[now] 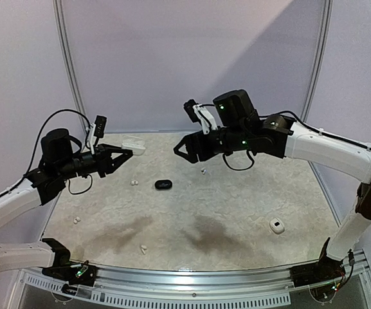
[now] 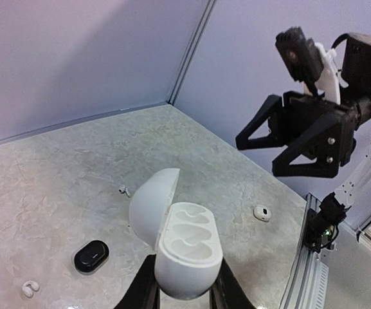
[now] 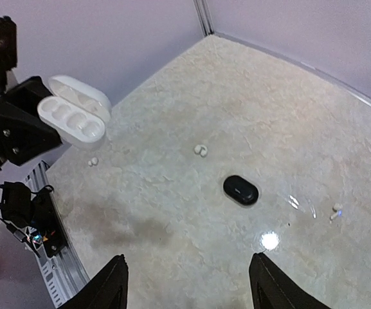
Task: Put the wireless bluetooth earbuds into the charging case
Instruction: Pick up the right earbud from the center of the board.
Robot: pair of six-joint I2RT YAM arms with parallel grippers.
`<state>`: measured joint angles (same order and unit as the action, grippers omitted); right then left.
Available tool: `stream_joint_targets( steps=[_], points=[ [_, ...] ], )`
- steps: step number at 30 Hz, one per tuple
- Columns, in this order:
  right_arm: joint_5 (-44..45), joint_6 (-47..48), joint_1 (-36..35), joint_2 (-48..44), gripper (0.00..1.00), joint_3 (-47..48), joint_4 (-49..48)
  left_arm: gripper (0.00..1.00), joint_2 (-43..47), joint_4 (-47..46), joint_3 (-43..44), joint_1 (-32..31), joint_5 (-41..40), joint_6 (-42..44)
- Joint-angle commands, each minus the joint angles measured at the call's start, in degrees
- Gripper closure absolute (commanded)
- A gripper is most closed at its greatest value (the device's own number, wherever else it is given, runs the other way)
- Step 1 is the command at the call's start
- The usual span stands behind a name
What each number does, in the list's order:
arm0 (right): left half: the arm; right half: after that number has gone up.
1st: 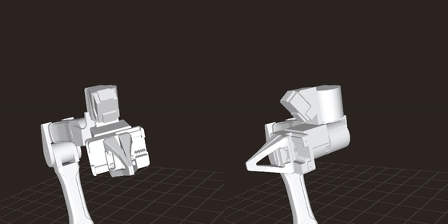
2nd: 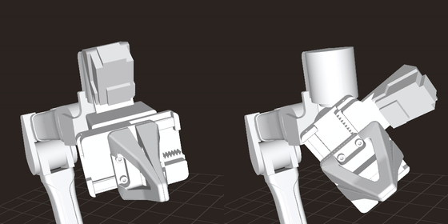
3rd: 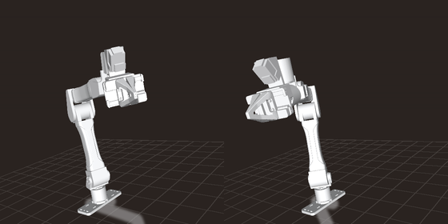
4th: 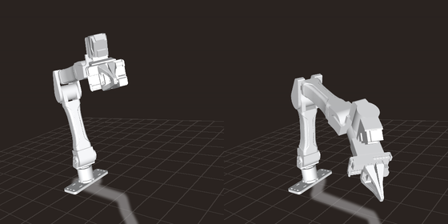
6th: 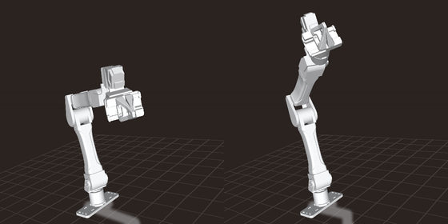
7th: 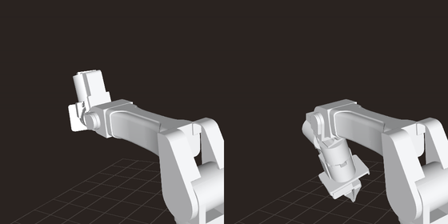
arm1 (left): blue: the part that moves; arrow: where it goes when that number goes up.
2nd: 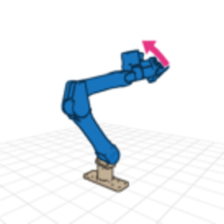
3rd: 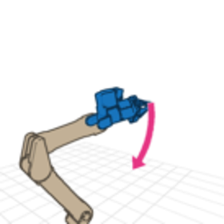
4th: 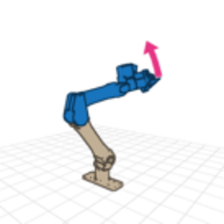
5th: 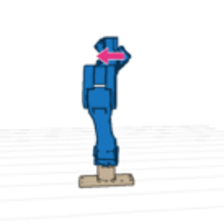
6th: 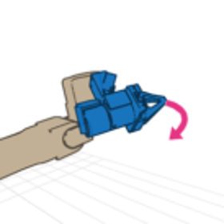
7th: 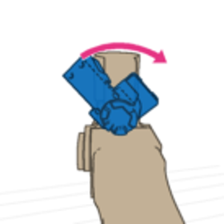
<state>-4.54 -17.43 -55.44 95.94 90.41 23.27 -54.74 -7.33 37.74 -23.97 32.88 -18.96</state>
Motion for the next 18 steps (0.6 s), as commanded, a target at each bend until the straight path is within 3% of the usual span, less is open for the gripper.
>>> stream_joint_targets(
  steps=[1,5,12,18],
  points=[
    [2.60,-2.71,-1.12,1.69,0.36,-0.92,7.95,1.00,1.31,1.02,-1.73,2.69,-1.62,-1.80],
    [1.81,1.14,-5.25,7.19,0.37,0.84,8.98,1.00,2.73,3.16,-2.15,5.05,-2.24,-1.01],
    [-3.55,5.06,-11.51,20.45,0.50,9.41,9.60,1.00,9.42,3.42,-6.87,10.58,-2.91,-2.86],
    [-4.73,8.19,-15.24,30.32,0.51,14.86,7.49,1.00,13.60,3.80,-10.44,12.36,-3.36,-4.03]
  ],
)
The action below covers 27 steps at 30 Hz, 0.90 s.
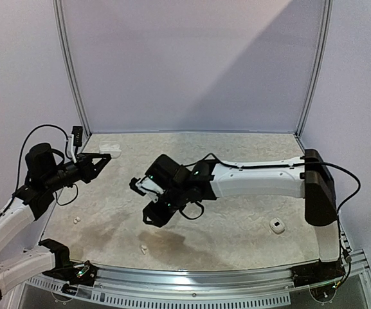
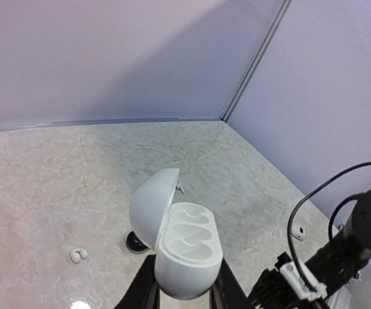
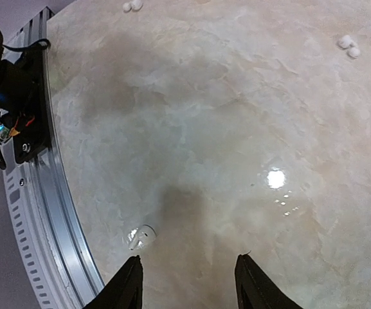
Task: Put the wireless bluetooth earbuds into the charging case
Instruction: Pick up the right earbud from the center of the board.
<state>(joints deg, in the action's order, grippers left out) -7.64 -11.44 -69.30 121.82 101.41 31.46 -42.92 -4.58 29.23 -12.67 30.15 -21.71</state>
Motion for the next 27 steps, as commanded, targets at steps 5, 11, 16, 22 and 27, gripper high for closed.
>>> stream_joint_targets(
  steps=[5,11,16,22,27],
  points=[
    [2.31,-0.18,-1.31,7.89,0.51,7.91,-2.60,1.00,2.48,-0.70,-3.22,1.14,-2.00,-1.96],
    [11.02,-0.70,-0.14,11.50,0.50,10.59,-3.74,1.00,2.06,-0.54,-3.37,1.26,-2.41,-2.54],
    [12.41,-4.07,4.83,13.64,0.51,13.99,-2.31,1.00,1.96,0.77,-2.42,1.25,-2.20,-1.74],
    [16.46,-5.48,11.05,11.68,0.53,14.03,-1.58,1.00,1.38,1.16,-2.16,1.33,-1.62,-0.61],
    [17.48,-9.99,16.79,11.75,0.53,13.97,2.14,1.00,0.02,1.23,-2.00,1.35,-1.42,0.03]
  ],
)
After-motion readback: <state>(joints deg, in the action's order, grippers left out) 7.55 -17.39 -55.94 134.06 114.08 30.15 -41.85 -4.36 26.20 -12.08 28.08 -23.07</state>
